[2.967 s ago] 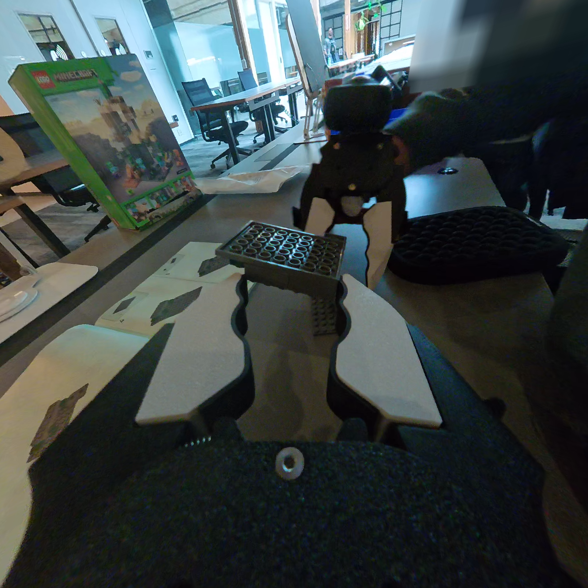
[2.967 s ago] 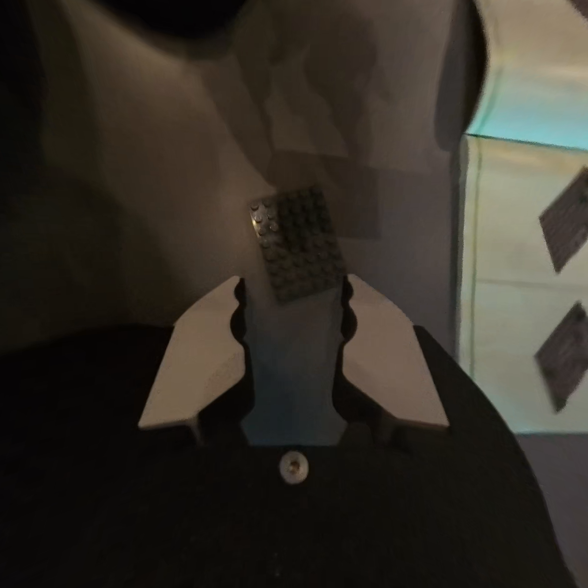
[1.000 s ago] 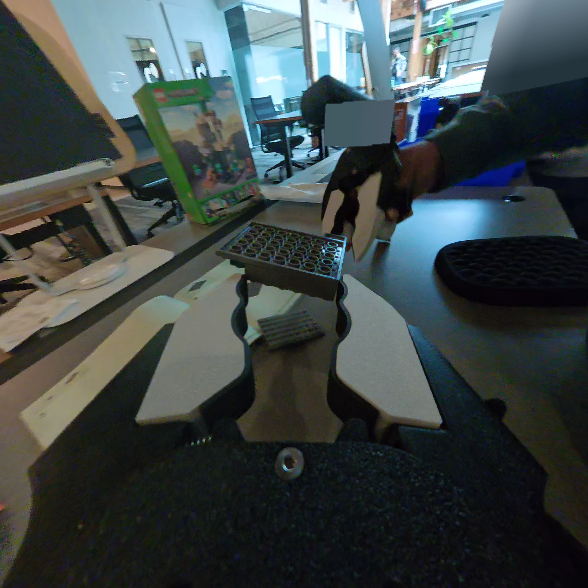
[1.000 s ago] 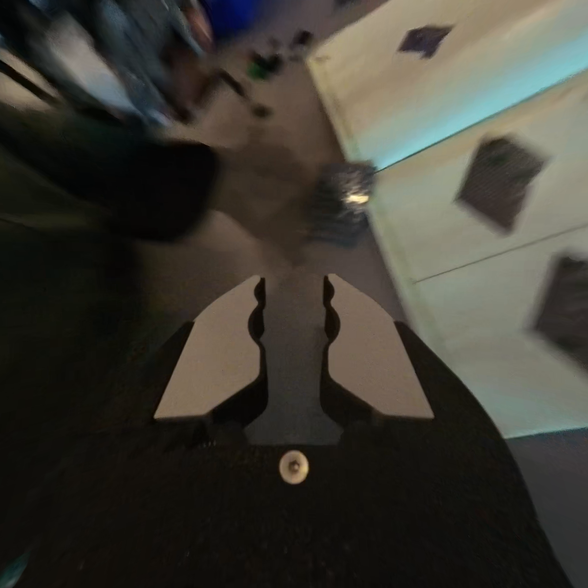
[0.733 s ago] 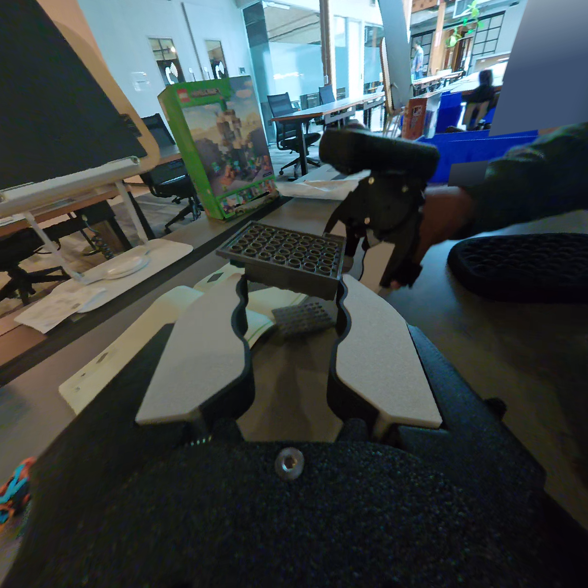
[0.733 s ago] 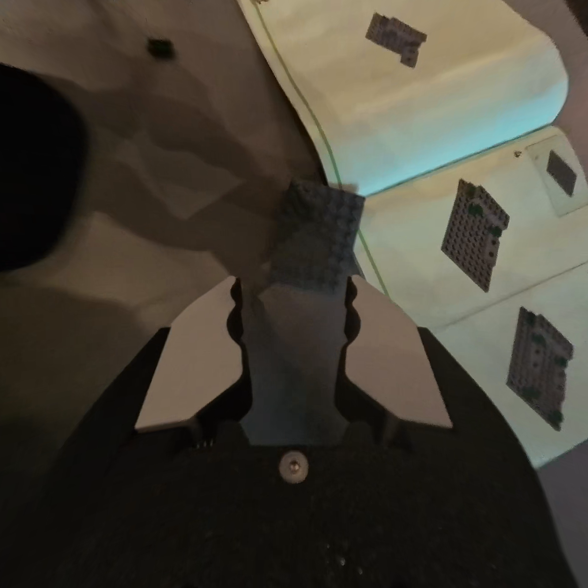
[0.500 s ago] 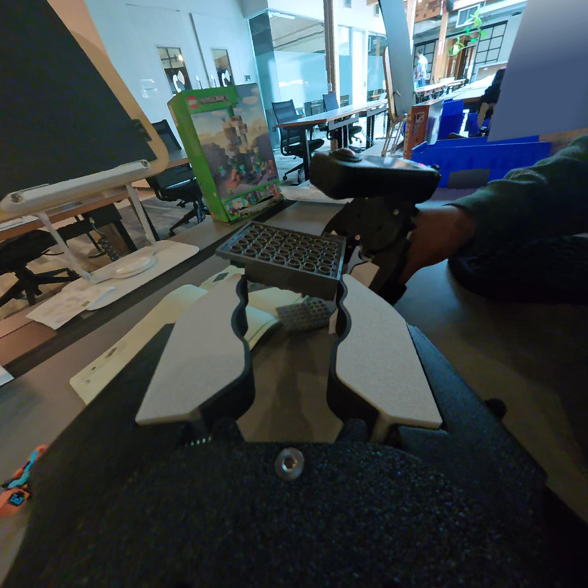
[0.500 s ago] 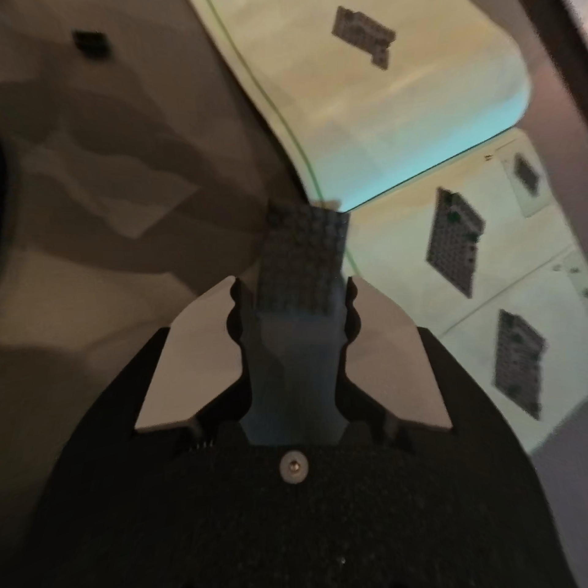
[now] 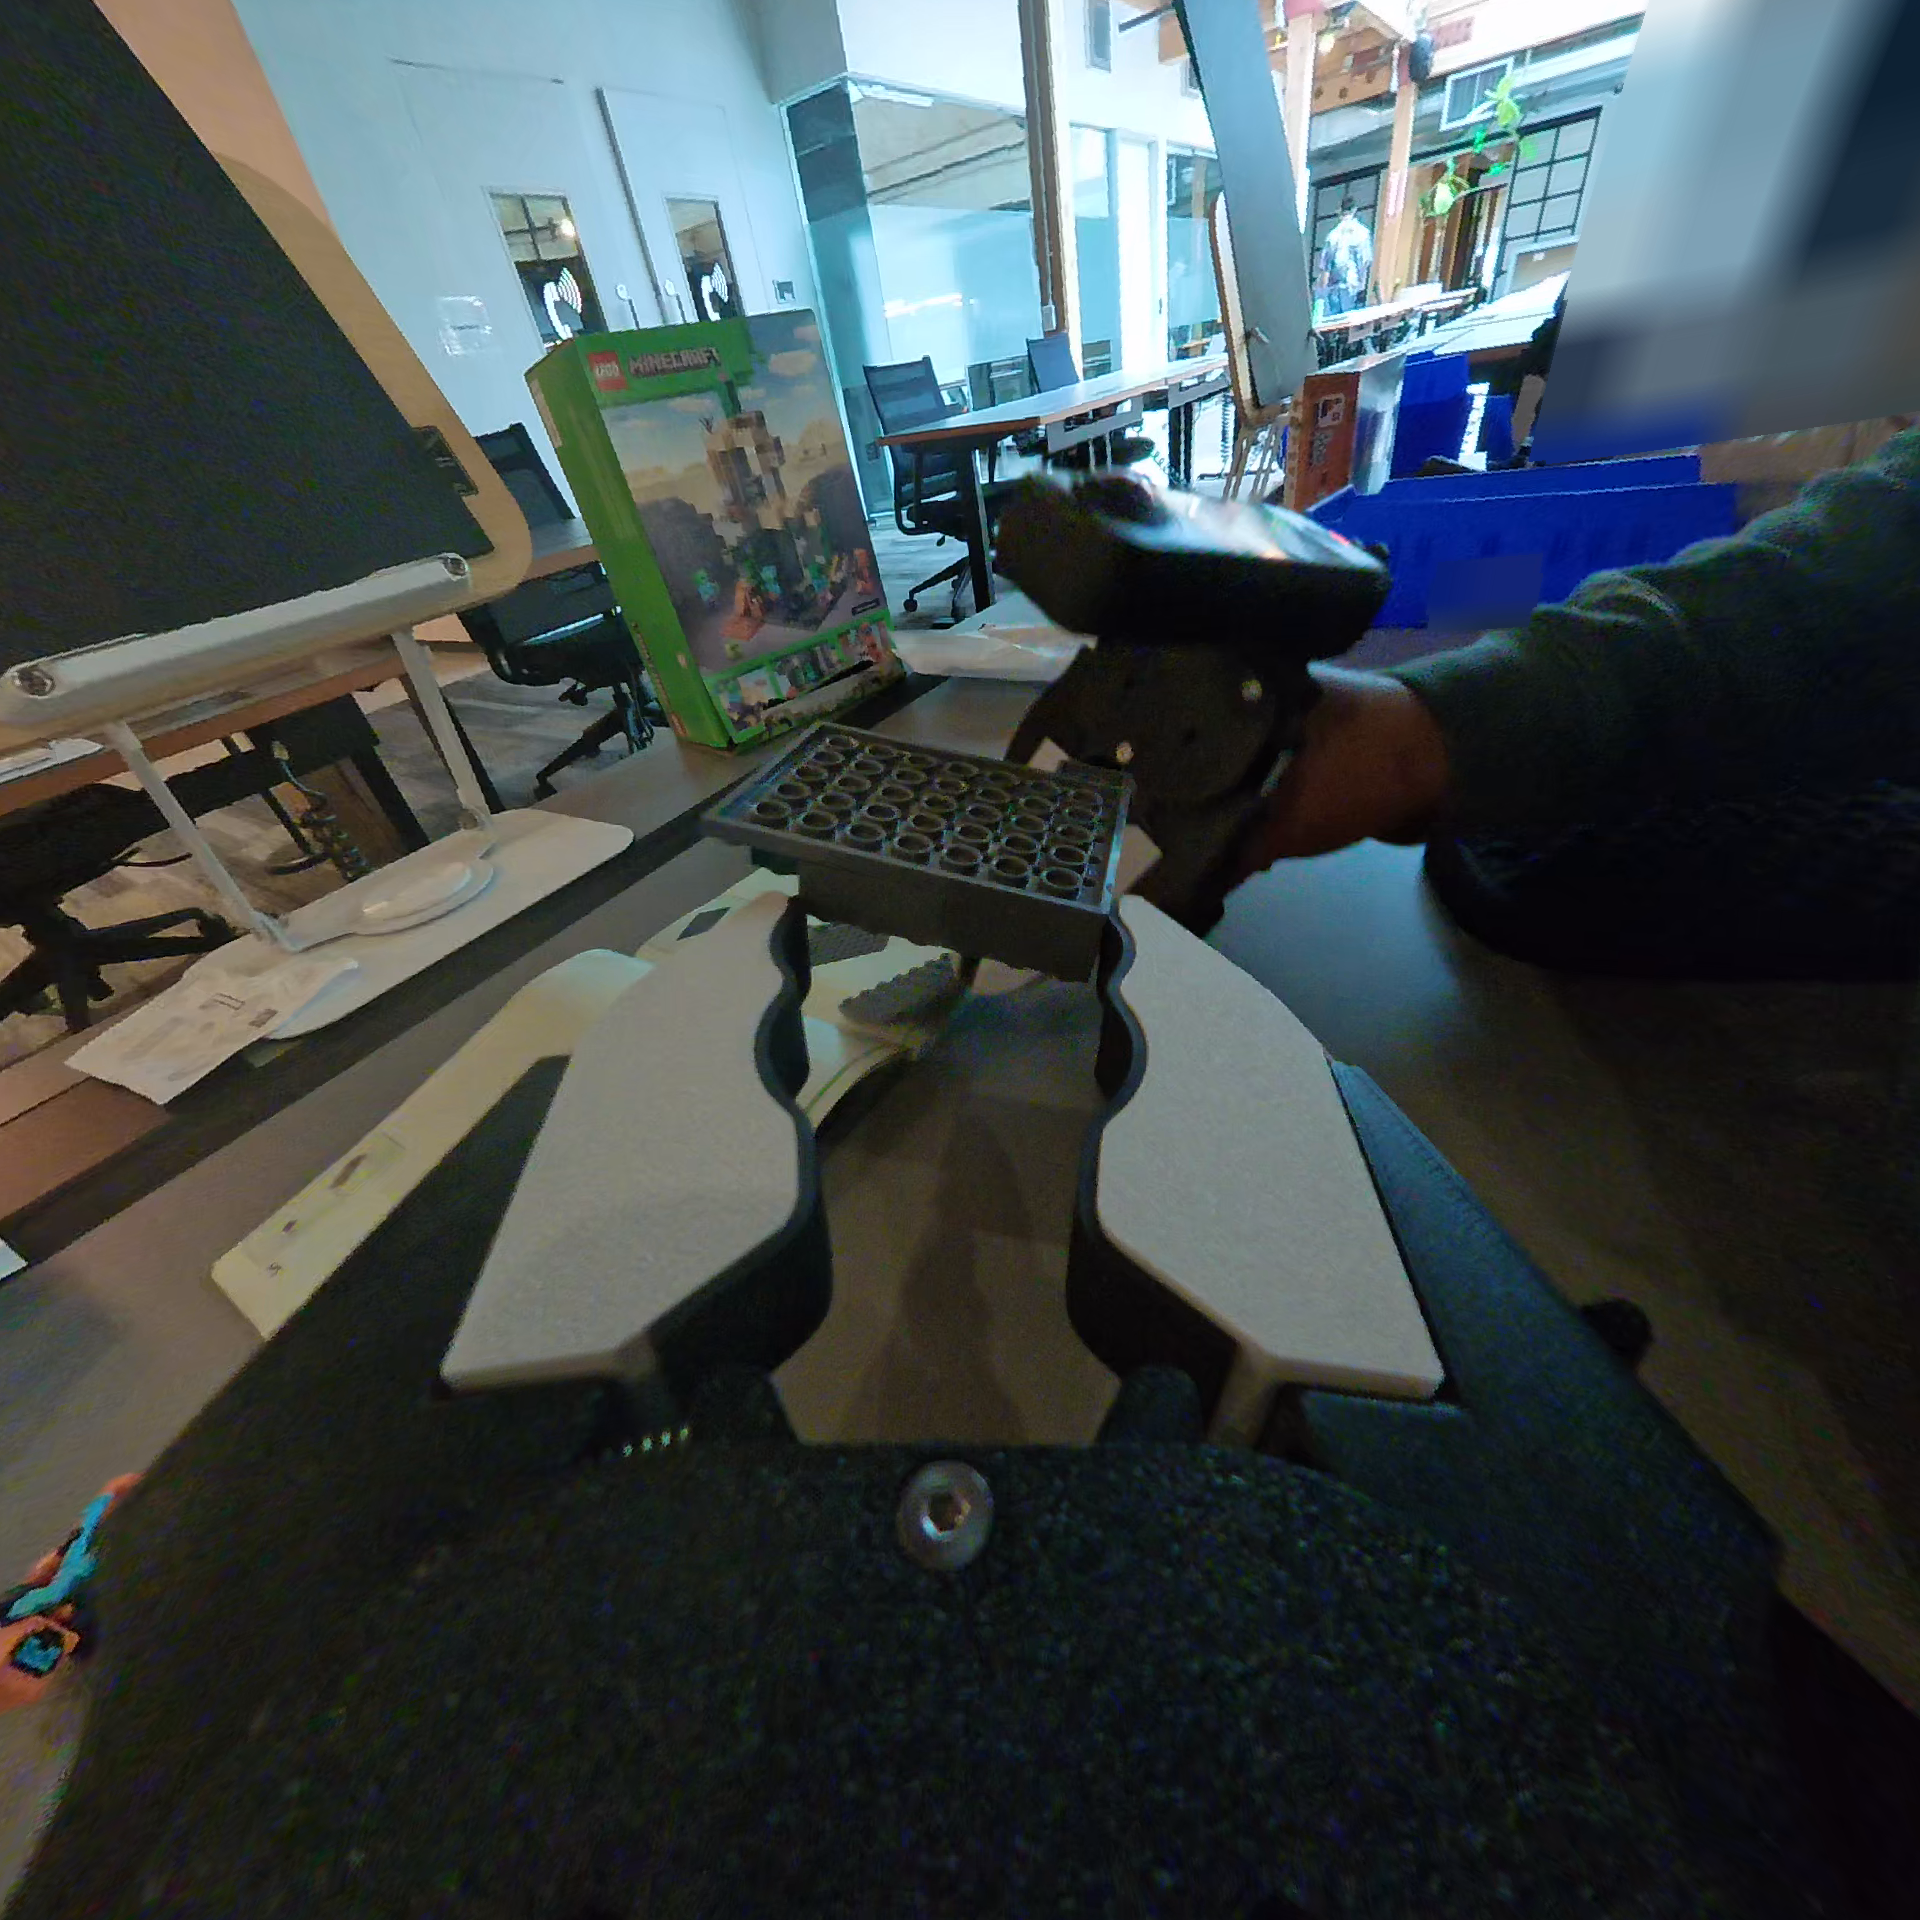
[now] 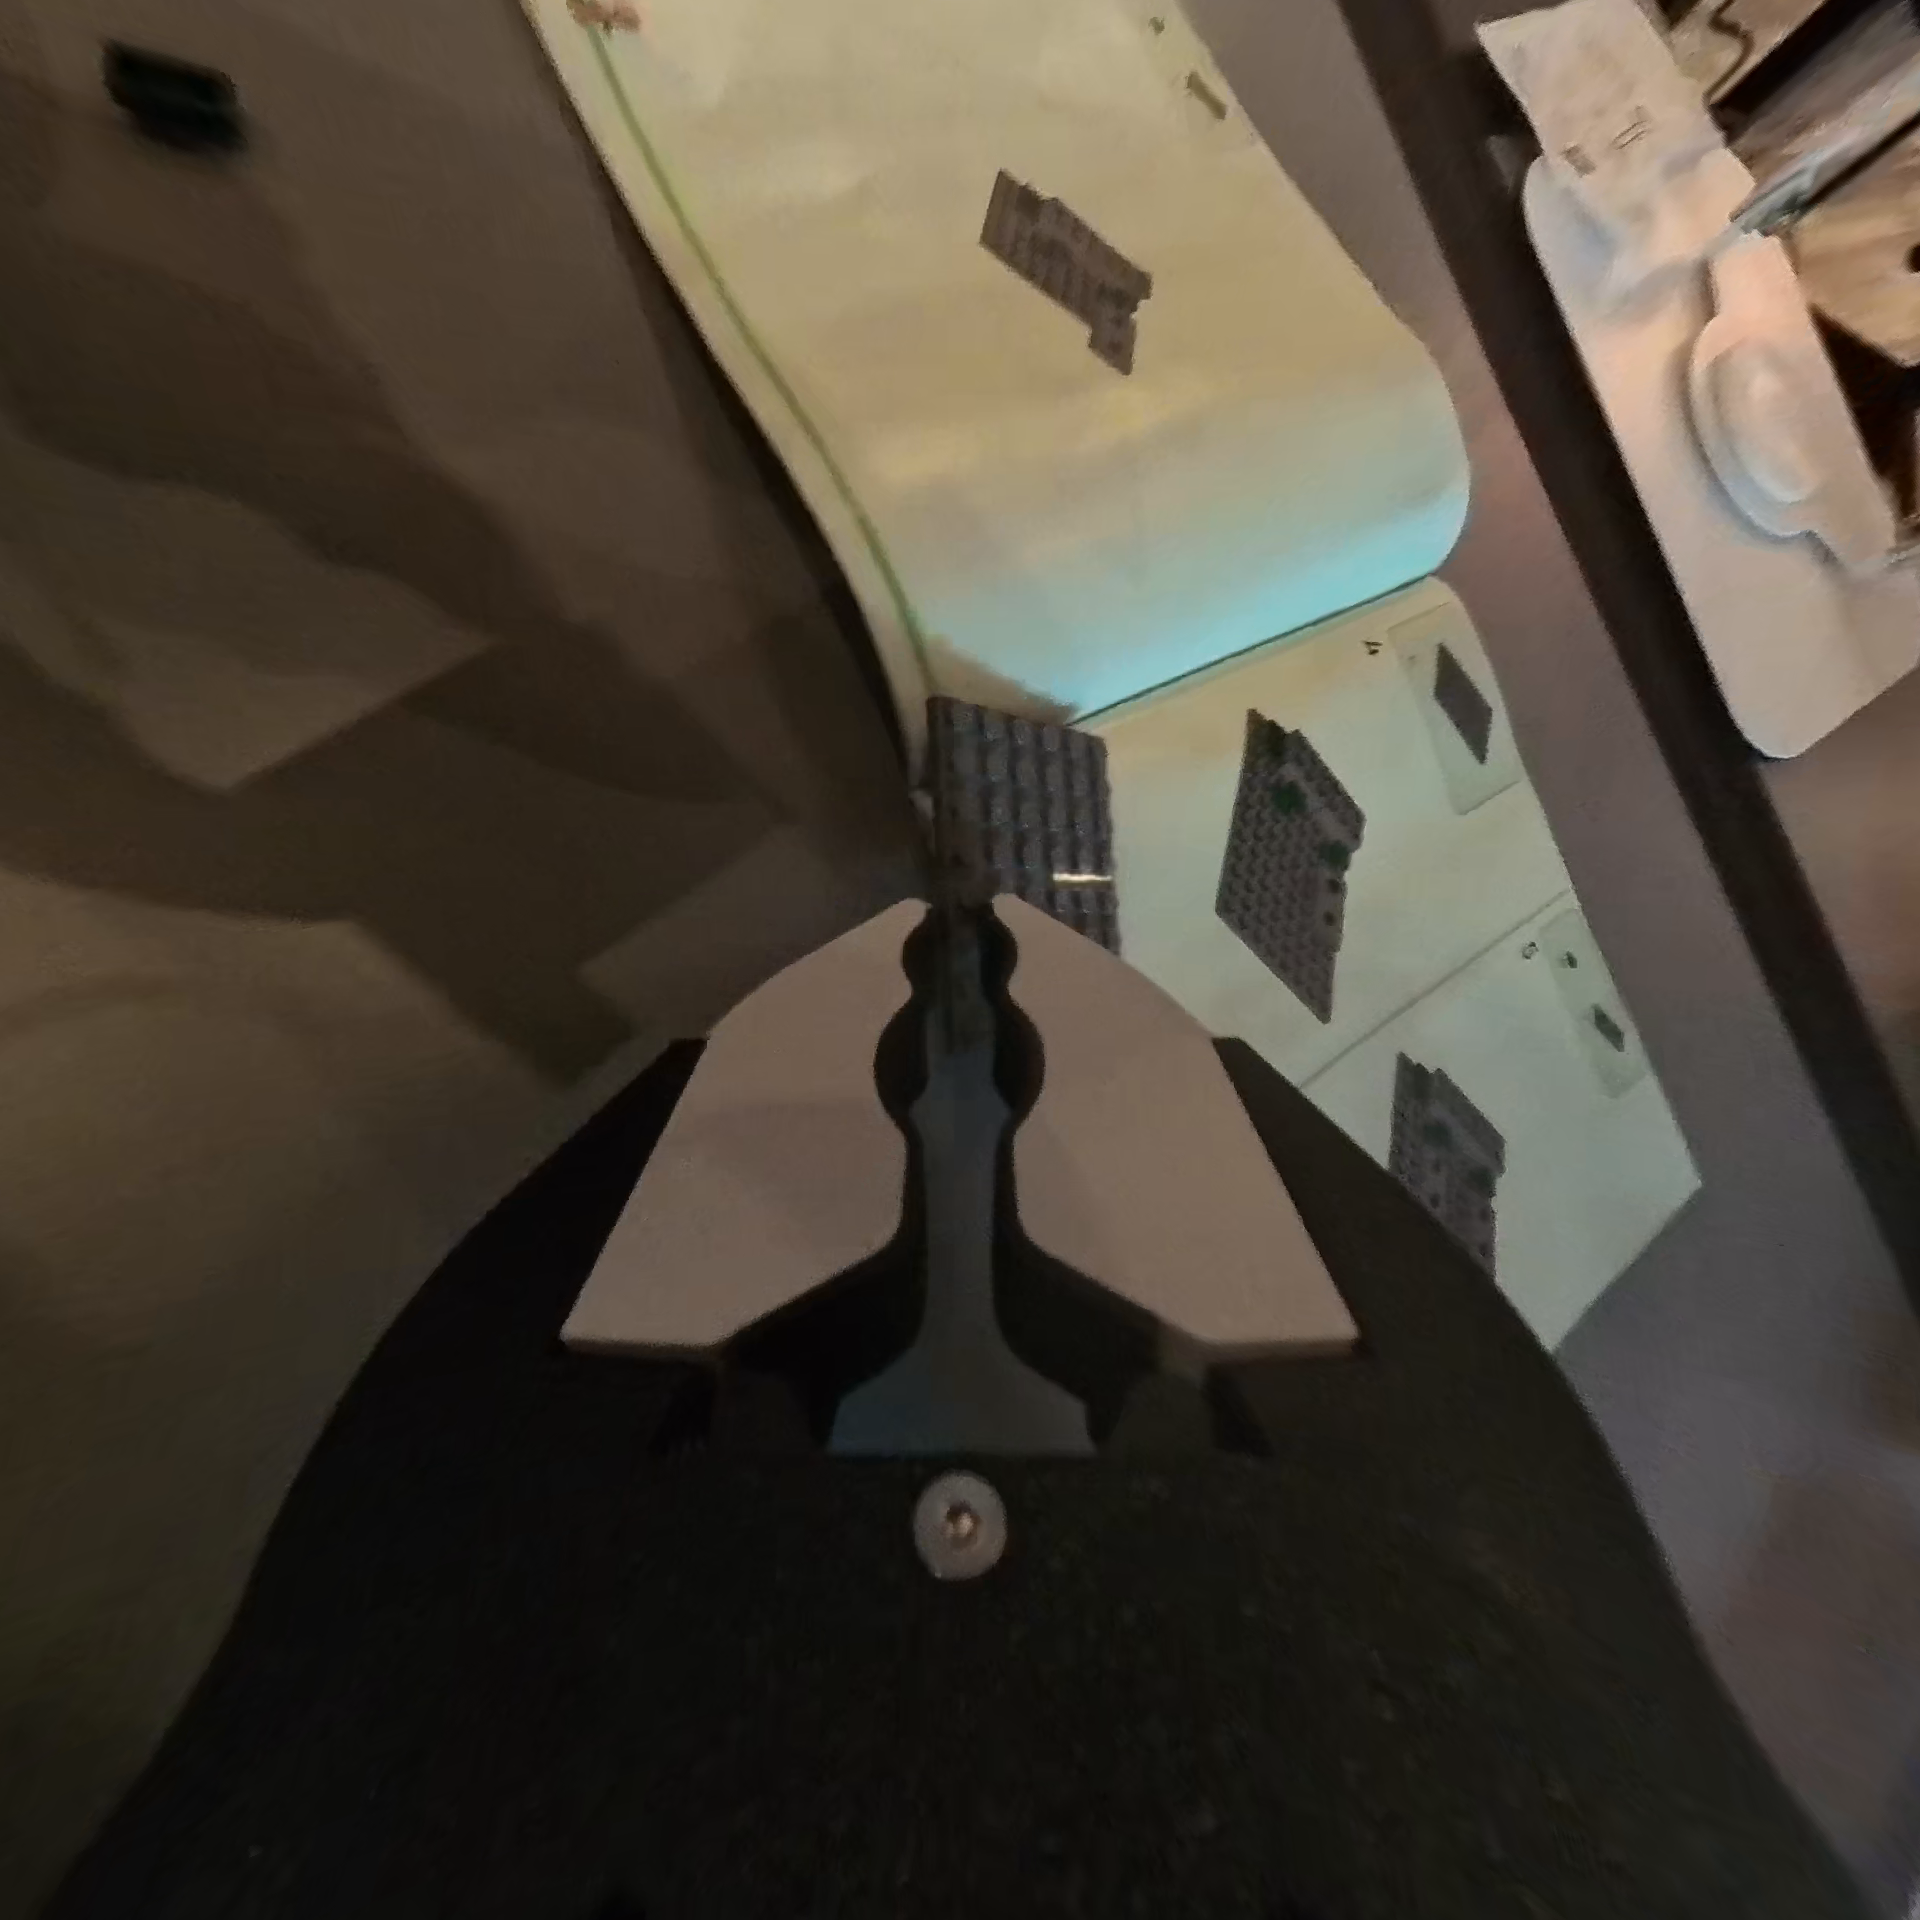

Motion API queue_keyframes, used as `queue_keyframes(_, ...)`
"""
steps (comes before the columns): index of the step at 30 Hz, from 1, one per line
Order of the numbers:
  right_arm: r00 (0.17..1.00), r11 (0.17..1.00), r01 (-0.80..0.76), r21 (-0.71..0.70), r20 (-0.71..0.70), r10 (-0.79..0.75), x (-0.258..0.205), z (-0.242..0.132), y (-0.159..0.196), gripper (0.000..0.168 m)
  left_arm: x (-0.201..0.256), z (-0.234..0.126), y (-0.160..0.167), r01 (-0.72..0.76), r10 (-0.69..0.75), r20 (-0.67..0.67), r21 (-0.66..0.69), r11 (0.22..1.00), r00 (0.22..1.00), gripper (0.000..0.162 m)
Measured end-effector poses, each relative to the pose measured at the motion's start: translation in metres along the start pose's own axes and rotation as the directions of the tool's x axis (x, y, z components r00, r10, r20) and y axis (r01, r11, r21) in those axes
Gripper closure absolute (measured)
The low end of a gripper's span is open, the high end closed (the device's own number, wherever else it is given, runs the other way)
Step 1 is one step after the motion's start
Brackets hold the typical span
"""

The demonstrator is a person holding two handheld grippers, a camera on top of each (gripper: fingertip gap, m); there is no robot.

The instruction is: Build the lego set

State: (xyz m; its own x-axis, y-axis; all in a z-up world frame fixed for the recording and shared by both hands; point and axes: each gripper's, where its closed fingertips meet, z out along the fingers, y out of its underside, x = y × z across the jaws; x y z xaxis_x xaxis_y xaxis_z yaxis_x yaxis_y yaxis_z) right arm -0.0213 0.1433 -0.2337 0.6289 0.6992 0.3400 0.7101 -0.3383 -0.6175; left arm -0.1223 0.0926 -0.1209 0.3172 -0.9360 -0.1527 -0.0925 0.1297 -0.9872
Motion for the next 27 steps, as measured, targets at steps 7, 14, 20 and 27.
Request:
queue_keyframes(7, 0.720, 0.888, -0.454, -0.072, 0.558, 0.413, -0.014, -0.043, -0.021, 0.163, 0.004, 0.002, 0.000, -0.002, 0.002, -0.011, -0.007, 1.000, 1.000, 0.108)
queue_keyframes(14, 0.237, 0.715, -0.535, -0.451, 0.732, 0.638, -0.041, -0.063, 0.018, 0.162, 0.014, 0.010, 0.004, -0.005, 0.004, -0.046, -0.030, 1.000, 0.999, 0.108)
queue_keyframes(20, 0.292, 0.714, -0.552, -0.430, 0.702, 0.649, -0.024, -0.051, 0.034, 0.161, 0.022, 0.019, 0.010, -0.009, 0.004, -0.077, -0.063, 0.998, 0.997, 0.108)
queue_keyframes(27, 0.760, 0.961, -0.273, -0.030, 0.606, 0.235, -0.005, -0.038, 0.044, 0.121, 0.030, 0.030, 0.012, -0.007, -0.003, -0.109, -0.084, 0.996, 0.994, 0.108)
